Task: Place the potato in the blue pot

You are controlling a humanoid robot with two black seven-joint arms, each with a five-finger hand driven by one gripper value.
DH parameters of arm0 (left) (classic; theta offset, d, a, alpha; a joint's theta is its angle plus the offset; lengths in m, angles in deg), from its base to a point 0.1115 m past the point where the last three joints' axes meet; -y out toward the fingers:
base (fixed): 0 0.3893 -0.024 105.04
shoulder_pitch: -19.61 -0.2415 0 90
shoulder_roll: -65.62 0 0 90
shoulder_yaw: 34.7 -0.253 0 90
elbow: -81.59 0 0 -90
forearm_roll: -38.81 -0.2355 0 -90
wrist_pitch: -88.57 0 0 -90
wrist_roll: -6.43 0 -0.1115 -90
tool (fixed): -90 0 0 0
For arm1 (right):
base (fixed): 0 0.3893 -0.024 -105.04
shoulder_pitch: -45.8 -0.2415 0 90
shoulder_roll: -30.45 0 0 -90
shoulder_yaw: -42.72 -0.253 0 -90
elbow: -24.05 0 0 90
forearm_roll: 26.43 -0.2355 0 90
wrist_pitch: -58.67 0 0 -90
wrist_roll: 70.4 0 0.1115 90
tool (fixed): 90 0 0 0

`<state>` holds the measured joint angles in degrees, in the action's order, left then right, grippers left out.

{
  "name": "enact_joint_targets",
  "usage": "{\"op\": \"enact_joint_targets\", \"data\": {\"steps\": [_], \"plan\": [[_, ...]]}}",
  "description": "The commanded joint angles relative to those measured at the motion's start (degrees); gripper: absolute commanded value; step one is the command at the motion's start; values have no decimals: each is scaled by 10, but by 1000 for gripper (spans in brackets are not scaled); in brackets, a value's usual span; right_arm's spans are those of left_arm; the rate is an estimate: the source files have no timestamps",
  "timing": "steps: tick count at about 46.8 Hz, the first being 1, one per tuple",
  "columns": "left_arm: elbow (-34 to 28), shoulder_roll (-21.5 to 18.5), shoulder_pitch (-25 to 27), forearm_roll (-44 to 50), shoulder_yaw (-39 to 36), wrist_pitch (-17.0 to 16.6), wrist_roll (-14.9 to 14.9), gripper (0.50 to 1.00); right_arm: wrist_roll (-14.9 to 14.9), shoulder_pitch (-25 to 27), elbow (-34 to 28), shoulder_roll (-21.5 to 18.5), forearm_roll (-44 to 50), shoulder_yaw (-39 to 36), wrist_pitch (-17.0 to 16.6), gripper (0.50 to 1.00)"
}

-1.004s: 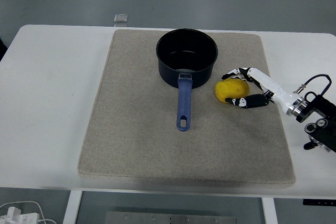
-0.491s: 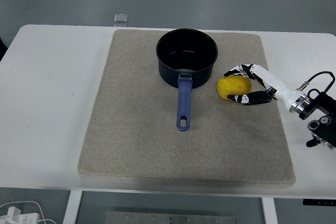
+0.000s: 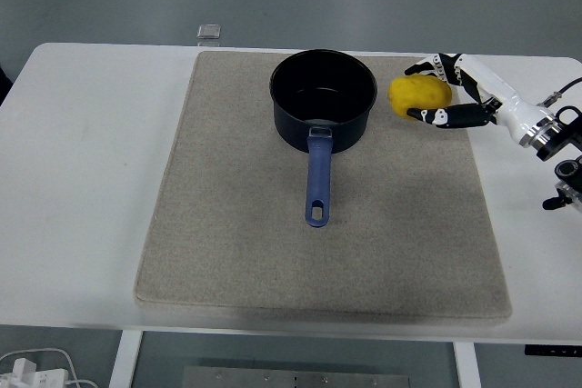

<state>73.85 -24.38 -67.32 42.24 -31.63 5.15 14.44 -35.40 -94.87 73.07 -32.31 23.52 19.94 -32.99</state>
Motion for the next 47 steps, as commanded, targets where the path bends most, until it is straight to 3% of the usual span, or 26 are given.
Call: {"op": "enact_joint_targets", "data": {"steps": [1, 14, 30, 47], "plan": [[1, 0, 0, 0, 0, 0, 0, 999, 0, -20, -1, -3, -3, 0, -5, 500], [2, 0, 0, 0, 1, 0, 0, 999, -14, -85, -1, -24, -4, 9, -6, 500], [1, 0, 0, 0, 1, 0, 0, 999, -31, -149, -25, -93, -8, 49, -5, 500], [0, 0, 0, 0, 1, 0, 0, 999, -30, -167, -130, -208, -13, 64, -6, 500]]}}
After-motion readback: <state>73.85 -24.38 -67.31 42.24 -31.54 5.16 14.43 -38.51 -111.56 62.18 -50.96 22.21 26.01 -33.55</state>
